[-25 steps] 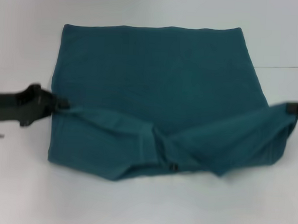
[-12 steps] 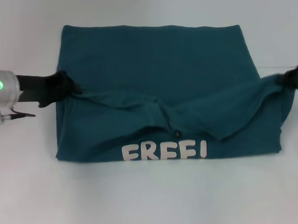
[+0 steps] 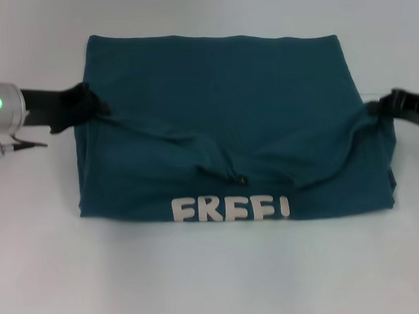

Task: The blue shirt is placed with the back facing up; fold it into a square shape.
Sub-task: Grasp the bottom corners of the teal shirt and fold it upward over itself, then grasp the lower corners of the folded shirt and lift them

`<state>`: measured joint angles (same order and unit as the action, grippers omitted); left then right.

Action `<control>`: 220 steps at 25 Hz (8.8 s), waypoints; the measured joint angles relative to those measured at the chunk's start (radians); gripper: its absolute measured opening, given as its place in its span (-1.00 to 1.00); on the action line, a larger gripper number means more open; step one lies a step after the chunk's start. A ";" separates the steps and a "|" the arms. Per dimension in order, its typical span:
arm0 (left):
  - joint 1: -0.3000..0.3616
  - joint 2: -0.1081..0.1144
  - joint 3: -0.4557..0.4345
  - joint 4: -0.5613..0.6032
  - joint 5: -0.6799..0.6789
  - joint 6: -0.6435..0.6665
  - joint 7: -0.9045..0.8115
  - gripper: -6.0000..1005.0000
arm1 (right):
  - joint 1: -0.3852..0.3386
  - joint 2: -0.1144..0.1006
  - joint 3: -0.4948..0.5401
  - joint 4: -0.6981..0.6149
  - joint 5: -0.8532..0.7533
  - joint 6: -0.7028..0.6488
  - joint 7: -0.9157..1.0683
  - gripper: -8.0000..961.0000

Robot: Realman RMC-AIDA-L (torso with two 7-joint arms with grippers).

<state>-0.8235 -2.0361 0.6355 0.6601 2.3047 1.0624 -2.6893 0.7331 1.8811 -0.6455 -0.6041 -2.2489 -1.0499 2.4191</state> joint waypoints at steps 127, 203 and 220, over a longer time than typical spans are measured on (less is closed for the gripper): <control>0.185 -0.056 0.096 -0.046 -0.179 -0.080 0.180 -0.93 | -0.132 -0.094 0.092 -0.019 -0.079 -0.266 0.021 0.64; 0.193 -0.063 0.090 -0.039 -0.180 -0.018 0.177 -0.91 | -0.010 0.007 -0.052 0.051 -0.239 -0.027 0.088 -0.90; 0.315 -0.026 0.008 0.169 0.036 0.556 0.189 -0.88 | -0.113 -0.017 -0.060 -0.135 -0.287 -0.558 0.104 -0.91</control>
<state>-0.5086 -2.0617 0.6436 0.8289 2.3411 1.6188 -2.5003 0.6206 1.8637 -0.7055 -0.7392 -2.5355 -1.6077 2.5231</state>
